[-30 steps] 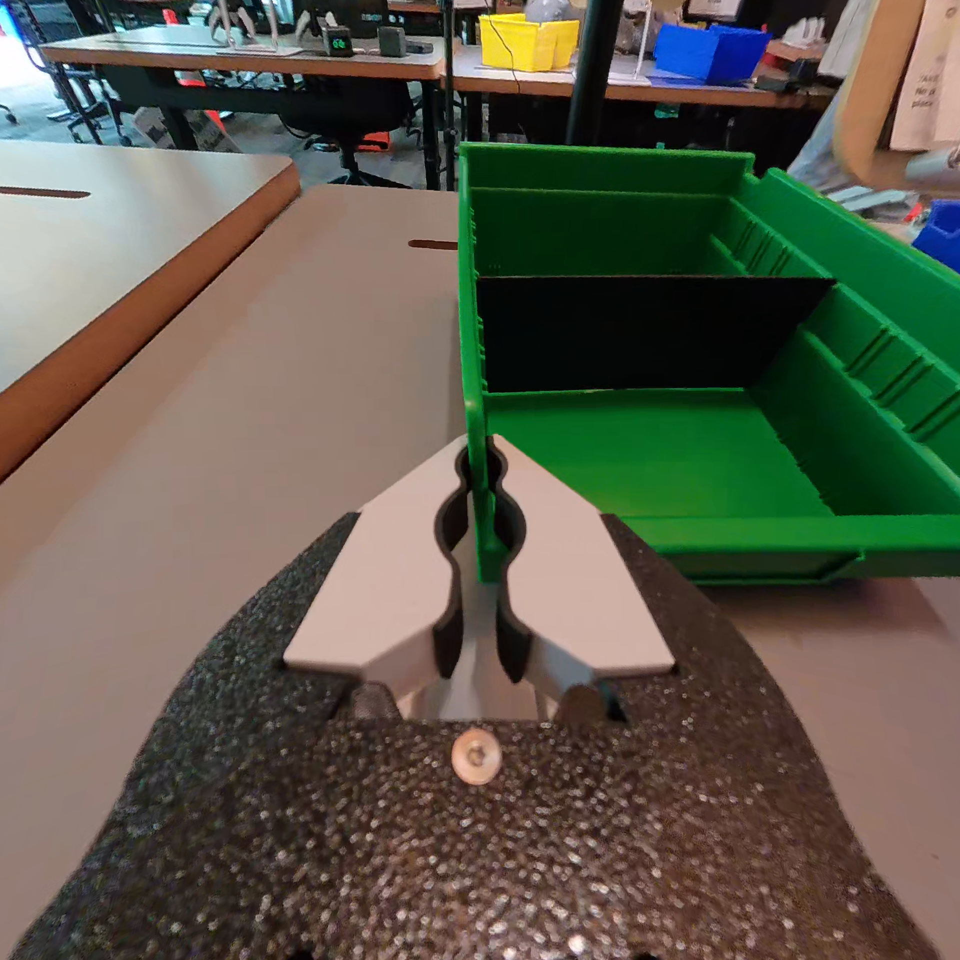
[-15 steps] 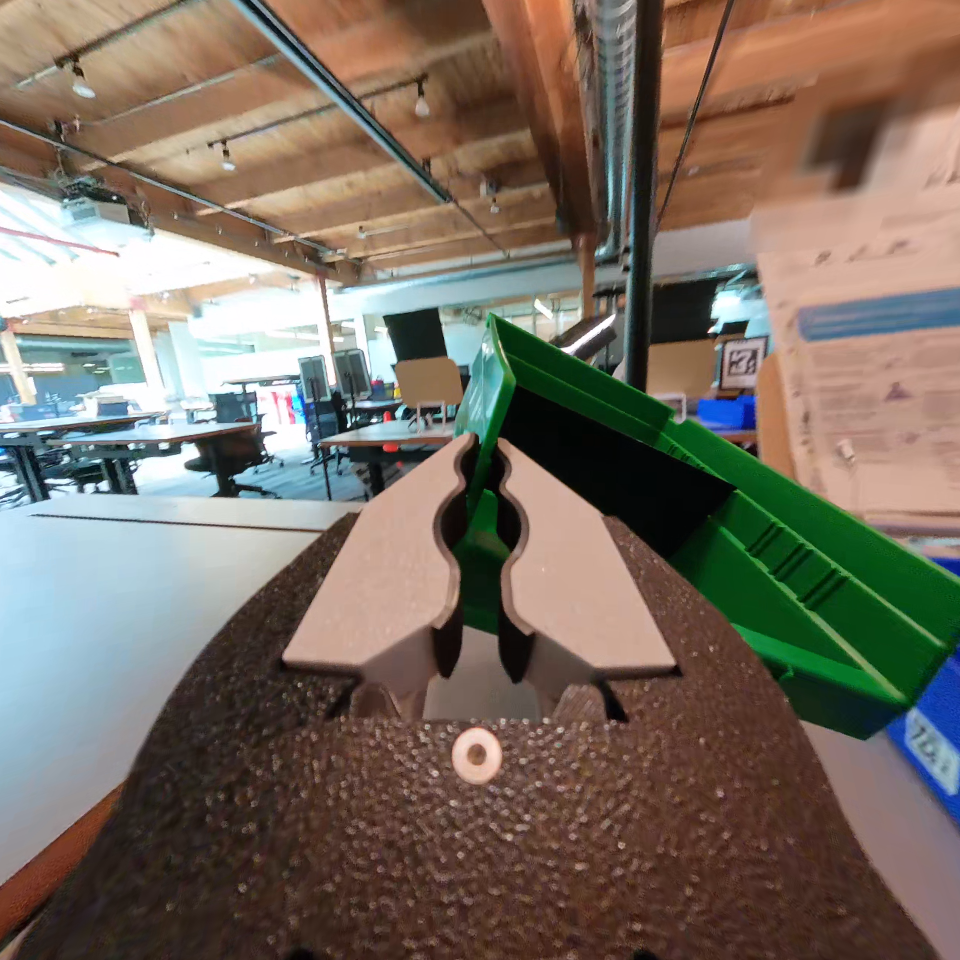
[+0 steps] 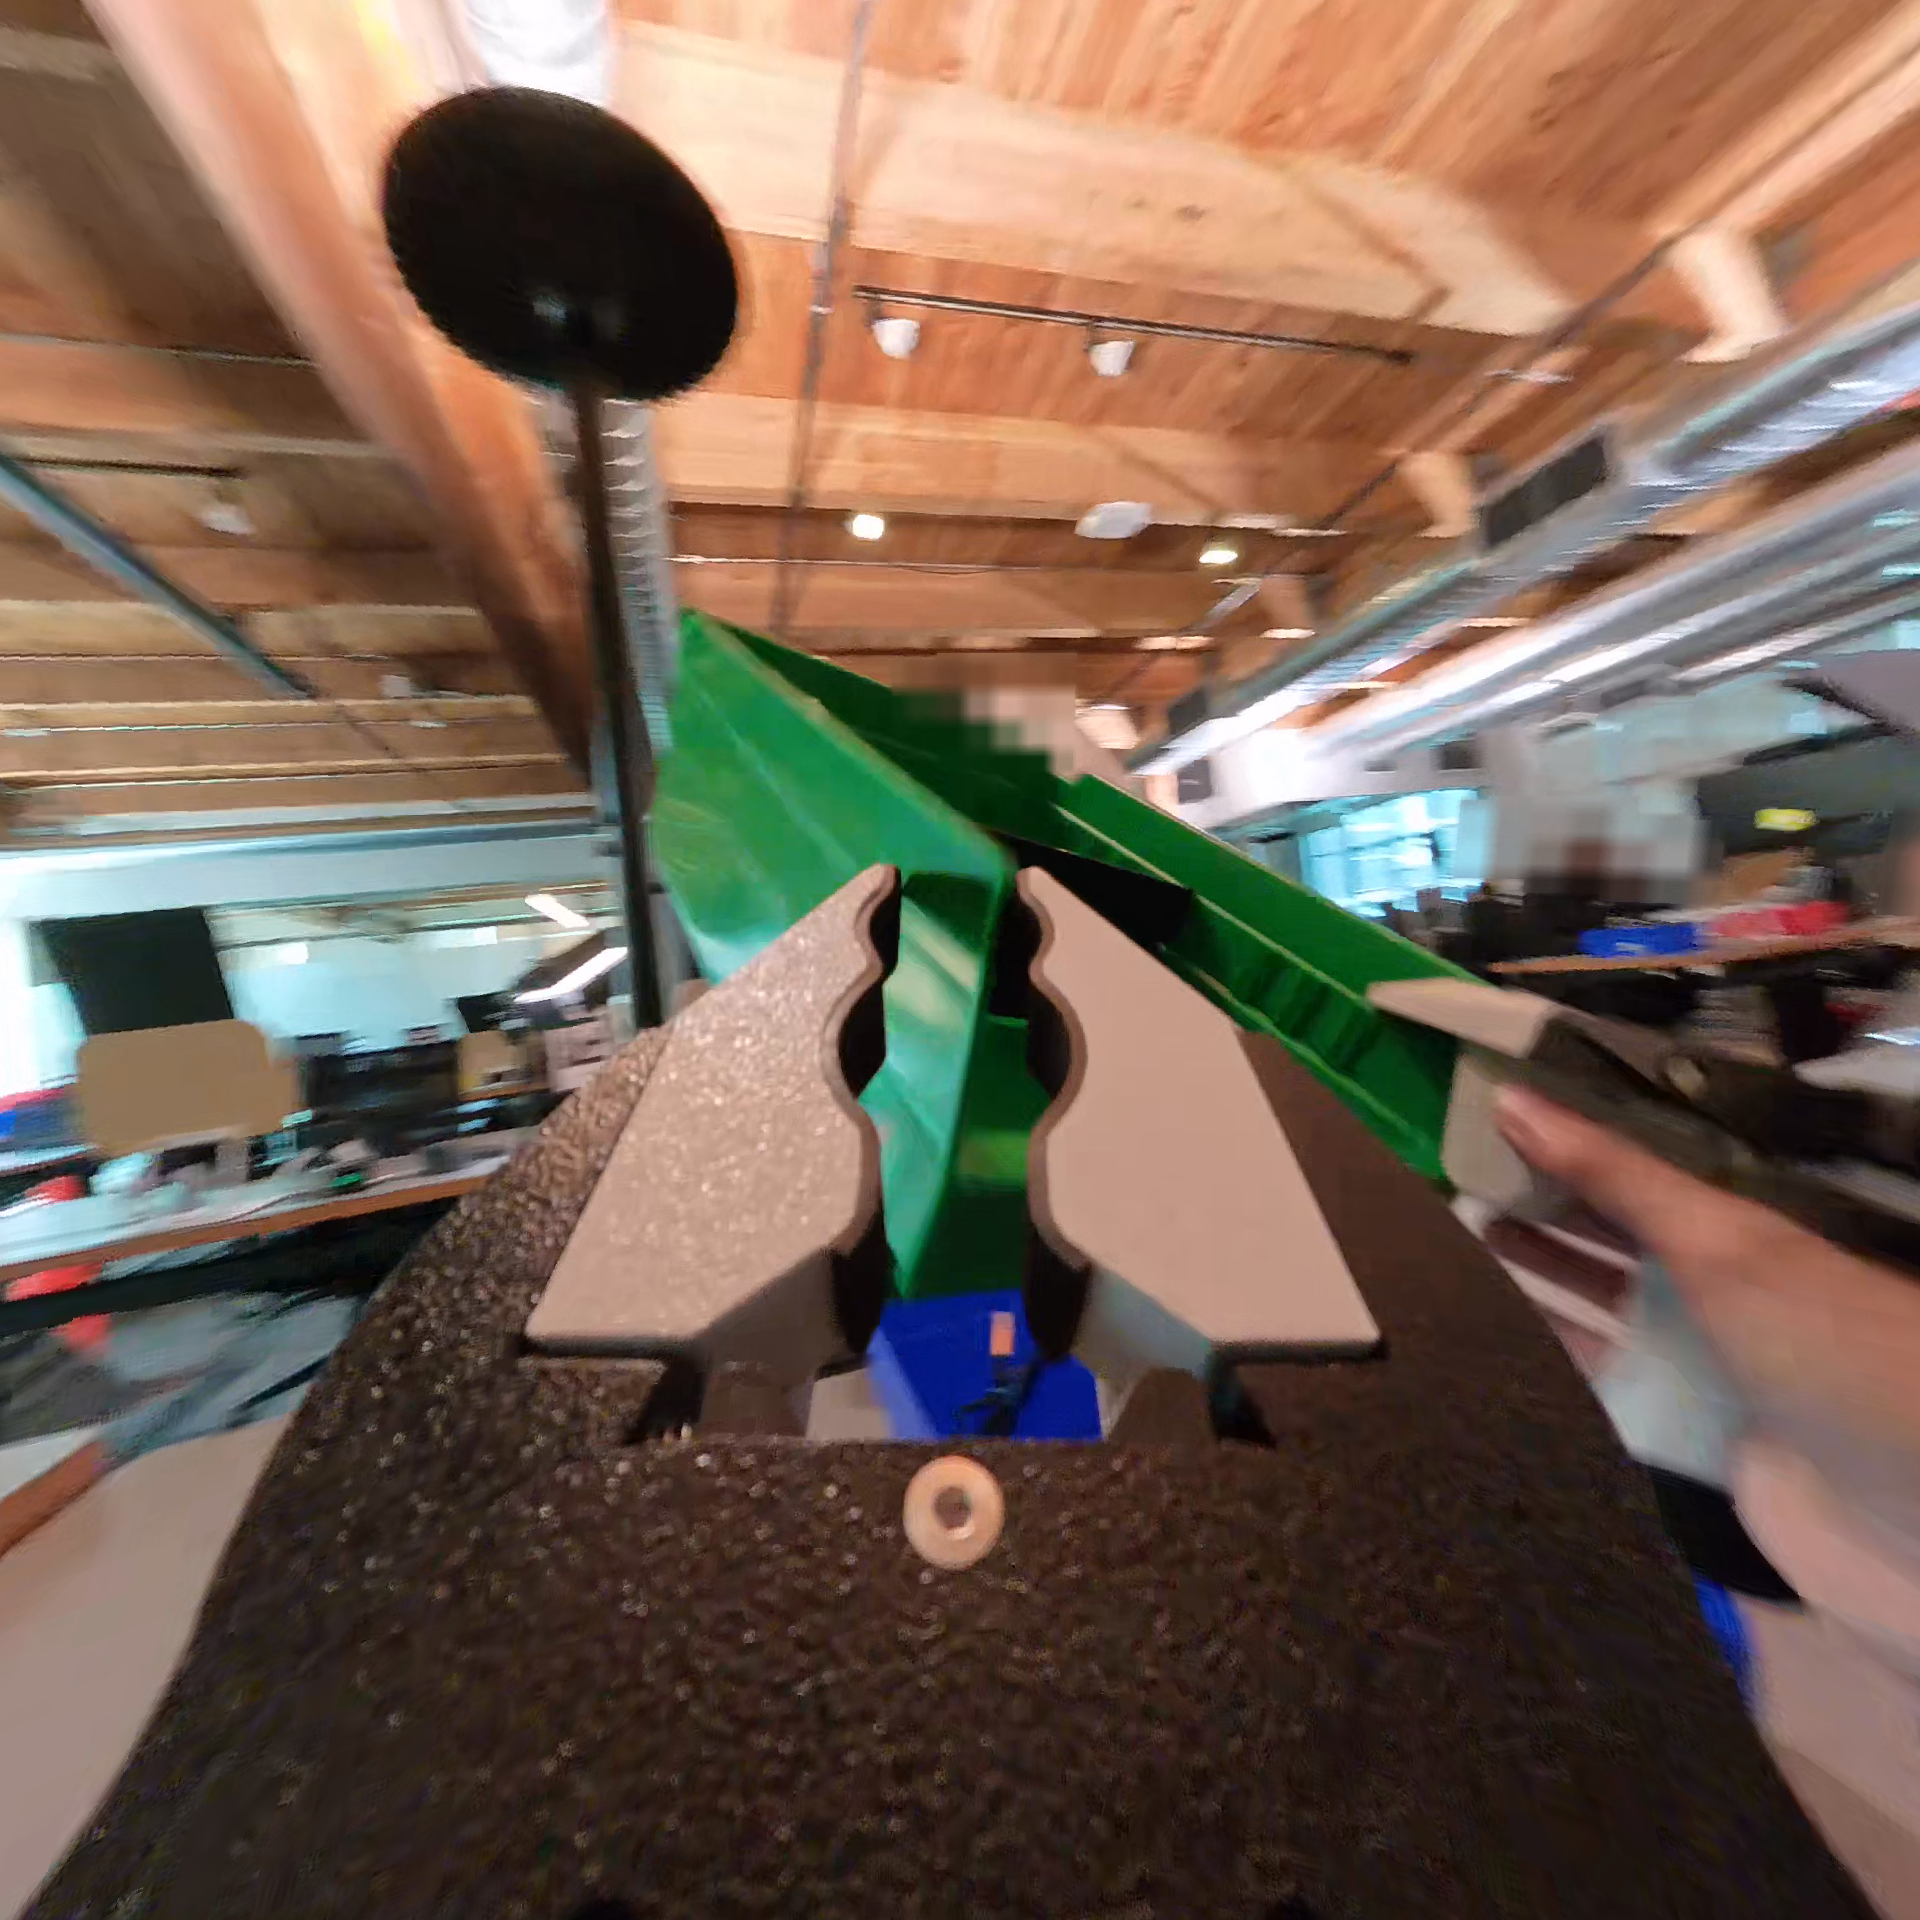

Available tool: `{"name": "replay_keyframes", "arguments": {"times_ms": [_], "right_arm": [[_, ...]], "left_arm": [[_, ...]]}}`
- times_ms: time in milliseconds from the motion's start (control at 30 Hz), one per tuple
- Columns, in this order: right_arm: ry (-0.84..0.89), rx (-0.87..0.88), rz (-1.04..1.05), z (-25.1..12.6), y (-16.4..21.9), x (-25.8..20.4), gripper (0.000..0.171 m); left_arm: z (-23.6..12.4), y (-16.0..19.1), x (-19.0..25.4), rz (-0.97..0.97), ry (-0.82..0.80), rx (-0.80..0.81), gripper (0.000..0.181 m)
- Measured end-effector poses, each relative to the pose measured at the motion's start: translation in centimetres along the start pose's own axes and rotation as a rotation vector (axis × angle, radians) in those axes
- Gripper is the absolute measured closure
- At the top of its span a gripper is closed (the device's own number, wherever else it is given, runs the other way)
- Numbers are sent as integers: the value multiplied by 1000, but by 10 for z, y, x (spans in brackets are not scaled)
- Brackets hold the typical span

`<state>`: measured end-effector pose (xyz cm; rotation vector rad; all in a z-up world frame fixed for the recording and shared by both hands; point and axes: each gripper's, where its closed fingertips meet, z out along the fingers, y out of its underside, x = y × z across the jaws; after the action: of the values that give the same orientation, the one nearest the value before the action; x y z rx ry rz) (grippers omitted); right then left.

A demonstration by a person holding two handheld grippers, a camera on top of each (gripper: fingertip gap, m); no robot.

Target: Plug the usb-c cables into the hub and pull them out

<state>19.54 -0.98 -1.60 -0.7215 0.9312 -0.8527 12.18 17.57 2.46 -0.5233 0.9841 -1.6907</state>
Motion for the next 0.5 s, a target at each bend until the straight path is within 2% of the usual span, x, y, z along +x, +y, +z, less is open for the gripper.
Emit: {"name": "replay_keyframes", "arguments": {"times_ms": [133,267,367,500], "right_arm": [[103,28,-114,-22,-54,76,171],[303,85,-48,-61,-95,178,170],[430,85,-63,-92,-121,251,169],[568,-28,-200,-114,-138,329,166]], "left_arm": [[-1,13,67,14,249,-12,146],[0,38,81,-41,341,-101,130],[3,92,65,-100,316,-380,118],[-13,168,40,-91,248,-749,94]]}}
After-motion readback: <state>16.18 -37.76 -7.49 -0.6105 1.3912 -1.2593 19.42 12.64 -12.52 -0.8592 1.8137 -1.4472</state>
